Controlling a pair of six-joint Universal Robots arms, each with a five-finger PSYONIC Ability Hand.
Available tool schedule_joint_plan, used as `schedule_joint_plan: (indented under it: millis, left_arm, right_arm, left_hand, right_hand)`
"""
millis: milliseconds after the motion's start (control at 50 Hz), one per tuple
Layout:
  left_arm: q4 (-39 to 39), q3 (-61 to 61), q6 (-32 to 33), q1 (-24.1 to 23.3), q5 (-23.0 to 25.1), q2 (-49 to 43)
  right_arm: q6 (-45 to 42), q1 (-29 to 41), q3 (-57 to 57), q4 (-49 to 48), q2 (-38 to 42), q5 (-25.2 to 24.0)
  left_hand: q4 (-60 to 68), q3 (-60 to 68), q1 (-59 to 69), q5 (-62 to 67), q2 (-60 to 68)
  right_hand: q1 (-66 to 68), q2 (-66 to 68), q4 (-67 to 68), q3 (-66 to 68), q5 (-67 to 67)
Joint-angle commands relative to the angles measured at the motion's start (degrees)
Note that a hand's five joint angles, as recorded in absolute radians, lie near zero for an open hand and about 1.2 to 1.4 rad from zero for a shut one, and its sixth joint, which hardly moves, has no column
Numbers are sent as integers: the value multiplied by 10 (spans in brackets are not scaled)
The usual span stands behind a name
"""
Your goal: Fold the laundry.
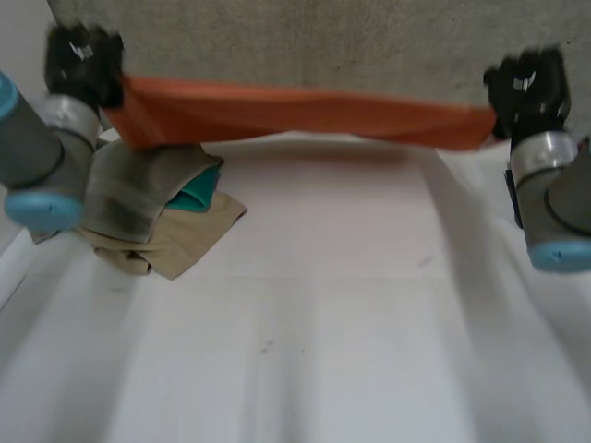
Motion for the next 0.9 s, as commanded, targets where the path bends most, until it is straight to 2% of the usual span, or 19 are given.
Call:
schedule_joint_plan:
  millis: [20, 160, 240, 260, 320, 360, 420, 500, 640, 720, 900]
  left_arm:
    - [-21, -180, 39, -1, 36, 41]
    - [-116, -274, 150, -2, 32, 102]
    - [-204, -314, 204, -2, 19, 153]
    - [-246, -326, 219, -3, 11, 173]
    - [-345, -347, 238, -7, -1, 213]
    - [-385, -354, 241, -9, -7, 226]
    - [-454, -363, 244, -12, -8, 246]
    - [-464, -362, 241, -14, 6, 253]
    - [-420, -283, 239, -29, -1, 200]
    - [-374, -179, 232, -50, -26, 130]
    - [-268, 51, 238, -62, -87, -33]
  right_arm:
    - [-24, -36, 89, 113, 0, -50]
    - [-113, -68, 103, 292, -39, -69]
    - [-177, -85, 107, 435, -81, -65]
    - [-205, -92, 114, 496, -98, -65]
    - [-269, -110, 148, 592, -137, -67]
    - [-311, -121, 164, 614, -153, -70]
    - [-379, -132, 185, 603, -175, -86]
    - [-389, -130, 195, 585, -176, -94]
    - [-340, -104, 137, 539, -120, -75]
    - [-265, -73, 69, 446, -70, -56]
    - [-177, -27, -36, 237, 37, -27]
  left_hand:
    - [114, 117, 133, 134, 114]
    - [114, 117, 133, 134, 114]
    - [114, 117, 133, 134, 114]
    - [114, 117, 133, 134, 114]
    - [114, 117, 133, 134, 114]
    - [114, 117, 133, 134, 114]
    - [114, 117, 133, 134, 114]
    - [114, 117, 133, 134, 114]
    - [114, 117, 133, 134, 114]
    - [114, 117, 133, 134, 114]
    - [114, 117, 133, 134, 114]
  right_hand:
    - [129, 122, 110, 116, 107]
    - [129, 122, 110, 116, 107]
    - [129, 122, 110, 116, 107]
    - [129, 122, 110, 116, 107]
    - [129, 122, 110, 116, 107]
    - [129, 122, 110, 116, 107]
    - [129, 122, 110, 116, 107]
    - [129, 122, 110, 116, 107]
    - [129, 122, 110, 116, 107]
    - [129, 122, 110, 116, 107]
    - [129, 122, 110, 116, 107]
